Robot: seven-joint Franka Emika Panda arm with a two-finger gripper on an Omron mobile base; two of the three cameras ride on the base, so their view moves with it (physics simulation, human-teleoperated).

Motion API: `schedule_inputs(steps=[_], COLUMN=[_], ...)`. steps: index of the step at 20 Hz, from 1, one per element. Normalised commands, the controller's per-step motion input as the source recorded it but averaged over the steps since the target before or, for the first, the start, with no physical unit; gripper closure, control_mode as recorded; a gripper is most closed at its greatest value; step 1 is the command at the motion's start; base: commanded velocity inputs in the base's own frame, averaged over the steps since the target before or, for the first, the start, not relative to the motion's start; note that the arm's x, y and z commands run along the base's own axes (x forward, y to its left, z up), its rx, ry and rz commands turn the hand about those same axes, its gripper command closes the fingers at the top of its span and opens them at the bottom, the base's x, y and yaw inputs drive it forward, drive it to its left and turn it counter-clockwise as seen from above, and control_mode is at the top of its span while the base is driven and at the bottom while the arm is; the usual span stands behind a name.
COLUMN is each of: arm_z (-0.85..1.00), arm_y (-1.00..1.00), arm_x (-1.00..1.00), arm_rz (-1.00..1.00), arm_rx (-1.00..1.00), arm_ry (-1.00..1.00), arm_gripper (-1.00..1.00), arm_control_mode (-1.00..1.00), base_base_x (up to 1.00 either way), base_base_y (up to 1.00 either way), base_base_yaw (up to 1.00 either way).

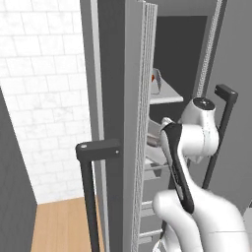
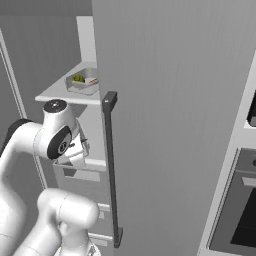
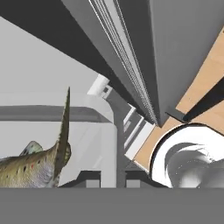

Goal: Take the meat container that has the fish and place it on the second highest rack of the freezer. Then take the vegetable container that has the lime and carrot and place it on the highest rack of the freezer.

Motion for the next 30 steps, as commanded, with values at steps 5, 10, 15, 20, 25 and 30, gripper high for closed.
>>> schedule_inputs(steps=[5, 10, 15, 20, 25, 30], arm_z=[-0.57, -0.56, -0.35, -0.08, -0.02, -0.22], arm_y=[0.24, 0.12, 0.0, 0.0, 0.0, 0.0], arm_x=[0.92, 0.74, 0.65, 0.55, 0.51, 0.54], arm_rz=[-0.01, -0.02, -0.03, -0.09, -0.12, -0.07], arm_rx=[0.0, 0.0, 0.0, 0.0, 0.0, 0.01], arm_ry=[0.0, 0.0, 0.0, 0.0, 0.0, 0.02], arm_gripper=[1.0, 1.0, 1.0, 1.0, 1.0, -1.0], arm_control_mode=[-1.0, -1.0, -1.0, -1.0, -1.0, -1.0], base_base_x=[0.0, 0.0, 0.0, 0.0, 0.0, 0.0], base_base_y=[0.0, 0.0, 0.0, 0.0, 0.0, 0.0], base_base_yaw=[0.0, 0.0, 0.0, 0.0, 0.0, 0.0])
